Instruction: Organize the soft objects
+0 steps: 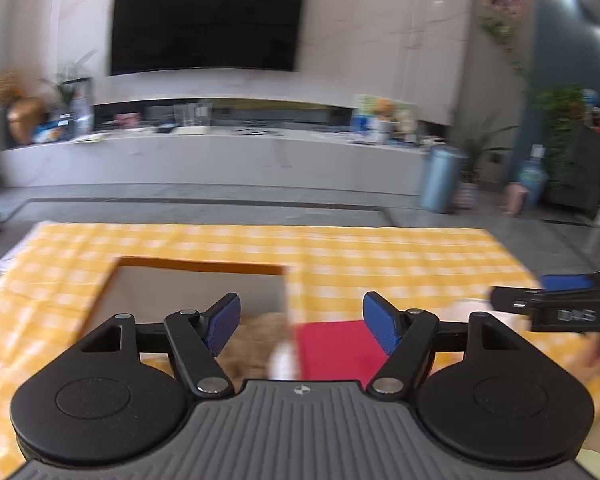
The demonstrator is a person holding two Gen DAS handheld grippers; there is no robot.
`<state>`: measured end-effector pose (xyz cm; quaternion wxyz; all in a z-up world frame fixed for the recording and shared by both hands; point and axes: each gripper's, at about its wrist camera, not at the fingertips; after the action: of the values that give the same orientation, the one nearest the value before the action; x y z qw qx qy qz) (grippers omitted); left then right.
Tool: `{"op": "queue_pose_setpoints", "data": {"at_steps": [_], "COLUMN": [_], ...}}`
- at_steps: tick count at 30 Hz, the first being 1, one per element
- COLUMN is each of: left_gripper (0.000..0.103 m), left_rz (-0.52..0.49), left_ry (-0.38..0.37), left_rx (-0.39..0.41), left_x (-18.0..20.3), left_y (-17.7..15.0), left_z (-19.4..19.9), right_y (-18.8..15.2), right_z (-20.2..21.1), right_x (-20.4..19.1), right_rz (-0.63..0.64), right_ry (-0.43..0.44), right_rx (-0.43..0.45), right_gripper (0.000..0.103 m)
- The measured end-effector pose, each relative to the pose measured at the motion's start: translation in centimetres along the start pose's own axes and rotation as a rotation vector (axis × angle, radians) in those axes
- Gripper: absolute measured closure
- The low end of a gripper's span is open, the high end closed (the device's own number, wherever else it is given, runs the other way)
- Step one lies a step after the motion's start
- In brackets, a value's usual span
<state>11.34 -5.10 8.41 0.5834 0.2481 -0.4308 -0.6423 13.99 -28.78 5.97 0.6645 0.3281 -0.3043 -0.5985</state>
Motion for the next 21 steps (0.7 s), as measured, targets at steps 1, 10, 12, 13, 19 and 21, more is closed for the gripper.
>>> {"op": "queue_pose_setpoints", "data": {"at_steps": [1, 10, 12, 13, 19, 21], "left_gripper": [0.019, 0.018, 0.018, 0.018, 0.018, 0.018], "left_rz": [-0.017, -0.216, -0.251, -0.275, -0.474, -0.523], "left_ry": [-0.031, -0.038, -0.056, -0.071, -0.089, -0.067], "left_rx": [0.002, -0.044, -0.071, -0.085, -0.091, -0.111], "left_x": [0.7, 8.2, 9.7, 10.6, 14.5, 15.7], "left_y": [-0.1, -3.3, -4.4, -5.1, -8.9, -10.0], "left_z": [0.0, -3.0, -4.0, -4.3, -7.2, -8.7], "right_y": [-0.2, -2.8, -3.3, -3.5, -4.9, -5.3], "right_z": [0.1, -3.6, -5.0, -5.5, -7.5, -8.0], "right_x": [0.9, 3.3, 3.5, 3.9, 8.5, 10.1], "right_rz": [-0.022, 0.004, 0.003, -0.005, -0.105, -0.156], "right_ry": [0.023, 0.086, 0.032, 0.003, -0.144, -0.161], "right_rx": [-0.013, -0.166, -0.204, -0.216, -0.282, -0.305], "right_gripper": [0.010, 0.017, 0.018, 0.018, 0.018, 0.018]}}
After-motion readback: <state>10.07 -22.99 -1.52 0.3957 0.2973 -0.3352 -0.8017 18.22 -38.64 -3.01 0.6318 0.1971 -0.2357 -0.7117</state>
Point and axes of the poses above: each gripper's, at about its wrist camera, not at the fingertips, and z roughly against the way its jaws point, x to its right, y to its top, and after that the axes turned 9 degrees about -y, right-handed
